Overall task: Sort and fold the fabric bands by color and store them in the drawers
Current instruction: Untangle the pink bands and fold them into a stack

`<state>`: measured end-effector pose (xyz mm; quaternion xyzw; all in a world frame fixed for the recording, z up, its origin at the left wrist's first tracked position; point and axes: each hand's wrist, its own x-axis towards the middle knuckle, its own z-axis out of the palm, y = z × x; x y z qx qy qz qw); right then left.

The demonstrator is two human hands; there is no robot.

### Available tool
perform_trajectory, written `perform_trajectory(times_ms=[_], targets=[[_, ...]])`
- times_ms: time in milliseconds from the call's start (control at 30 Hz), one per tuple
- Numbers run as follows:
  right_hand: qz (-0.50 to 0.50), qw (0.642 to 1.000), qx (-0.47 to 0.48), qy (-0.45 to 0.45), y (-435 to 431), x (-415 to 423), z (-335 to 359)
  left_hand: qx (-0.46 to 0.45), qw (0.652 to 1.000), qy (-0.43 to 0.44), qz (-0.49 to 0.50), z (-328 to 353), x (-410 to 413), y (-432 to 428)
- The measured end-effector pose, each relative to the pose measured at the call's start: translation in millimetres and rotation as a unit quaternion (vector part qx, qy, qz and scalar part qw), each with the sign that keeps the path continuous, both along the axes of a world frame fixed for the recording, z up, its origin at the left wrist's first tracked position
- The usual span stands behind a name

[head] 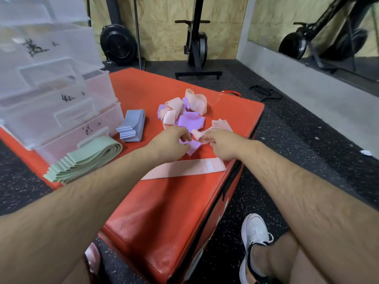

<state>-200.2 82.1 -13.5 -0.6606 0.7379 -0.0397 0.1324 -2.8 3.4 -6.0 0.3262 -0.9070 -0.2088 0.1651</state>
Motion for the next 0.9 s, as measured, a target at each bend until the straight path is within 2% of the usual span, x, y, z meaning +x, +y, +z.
perform_trajectory(times_ms=[100,233,400,567,633,767,833,900], targets=[[0.008,0.997,-0.079,0.014,2.8,2.0,16.0,0.038,0.999,0.029,0.021,4.1,-5.9,0.5],[0.019,0.987,-0.160,-0.013,4.7,9.2,27.1,0.131,0.979,0.147,0.056,13.2,-13.6,3.9],[0.068,0.973,-0.214,-0.054,9.0,27.7,32.5,0.360,0.892,0.266,0.062,21.2,-13.7,4.9],[0.115,0.965,-0.213,-0.097,12.7,42.4,28.2,0.470,0.809,0.350,0.056,28.6,-11.7,12.3],[0.089,0.957,-0.236,-0.141,11.9,46.2,27.1,0.466,0.812,0.347,0.059,30.3,-8.6,11.4],[0.022,0.919,-0.251,-0.302,11.0,54.3,38.6,0.375,0.875,0.293,0.091,24.7,1.1,8.0],[-0.020,0.897,-0.233,-0.375,9.9,54.5,41.8,0.348,0.890,0.277,0.098,20.1,4.7,6.8],[-0.066,0.890,-0.235,-0.386,5.3,51.1,39.8,0.324,0.903,0.263,0.106,18.3,5.8,7.1]])
